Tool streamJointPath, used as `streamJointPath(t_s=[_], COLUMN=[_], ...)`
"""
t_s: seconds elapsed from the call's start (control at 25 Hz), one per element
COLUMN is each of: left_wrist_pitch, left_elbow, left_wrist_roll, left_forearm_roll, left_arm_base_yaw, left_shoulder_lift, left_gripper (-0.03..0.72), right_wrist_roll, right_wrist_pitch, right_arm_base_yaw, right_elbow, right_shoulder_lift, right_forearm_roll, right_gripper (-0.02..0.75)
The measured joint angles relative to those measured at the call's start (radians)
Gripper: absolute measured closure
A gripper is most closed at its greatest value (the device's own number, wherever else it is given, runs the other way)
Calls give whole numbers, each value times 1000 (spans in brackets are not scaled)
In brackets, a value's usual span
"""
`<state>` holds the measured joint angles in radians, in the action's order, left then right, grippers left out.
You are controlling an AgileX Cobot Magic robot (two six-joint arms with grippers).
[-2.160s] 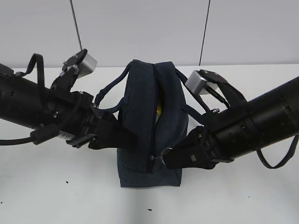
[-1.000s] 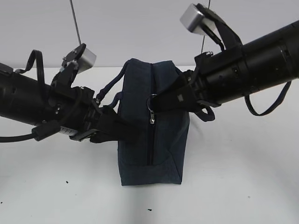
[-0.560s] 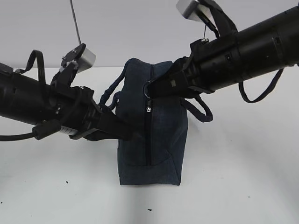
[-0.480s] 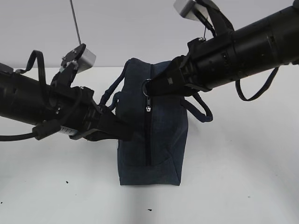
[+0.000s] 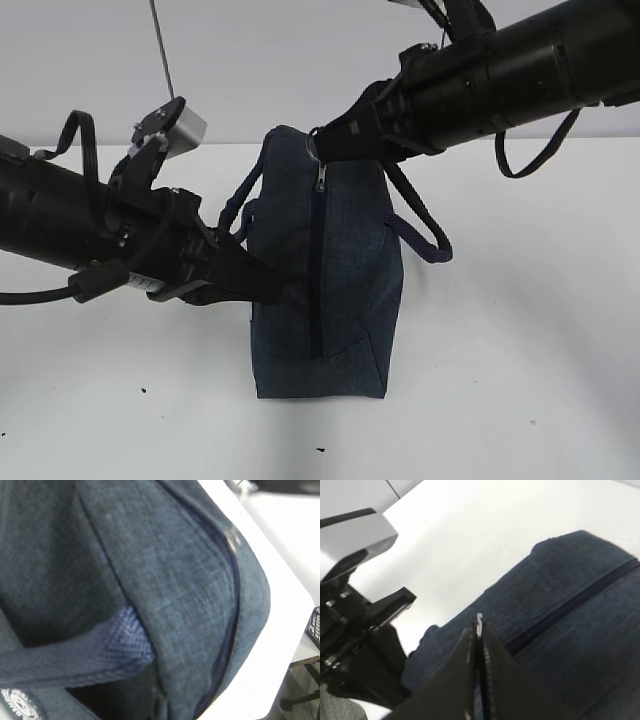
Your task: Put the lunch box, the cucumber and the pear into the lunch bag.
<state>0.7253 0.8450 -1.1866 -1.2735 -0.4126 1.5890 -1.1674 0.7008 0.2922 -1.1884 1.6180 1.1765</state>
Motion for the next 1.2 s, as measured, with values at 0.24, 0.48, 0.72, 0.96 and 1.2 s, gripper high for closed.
streamJointPath(t_s=[0.24, 0.48, 0.72, 0.96, 1.2], left_wrist_pitch=[0, 1, 1, 2, 5], left_elbow=[0, 1, 1, 1, 1], left_wrist_roll=[0, 0, 0, 0, 0], left_forearm_roll=[1, 2, 2, 2, 2], left_arm_base_yaw=[0, 0, 0, 0, 0], left_shoulder_lift=[1, 1, 1, 1, 1], left_gripper=[701, 701, 701, 701, 701], right_wrist_roll=[2, 44, 152, 270, 370], right_wrist_pitch=[64, 170, 293, 374, 414], right_arm_base_yaw=[-59, -115, -159, -192, -210], right_elbow=[-128, -319, -566, -791, -953], right_shoulder_lift=[124, 269, 460, 649, 800], right_forearm_roll=[2, 4, 2, -10, -15], right_gripper=[732, 732, 732, 732, 732])
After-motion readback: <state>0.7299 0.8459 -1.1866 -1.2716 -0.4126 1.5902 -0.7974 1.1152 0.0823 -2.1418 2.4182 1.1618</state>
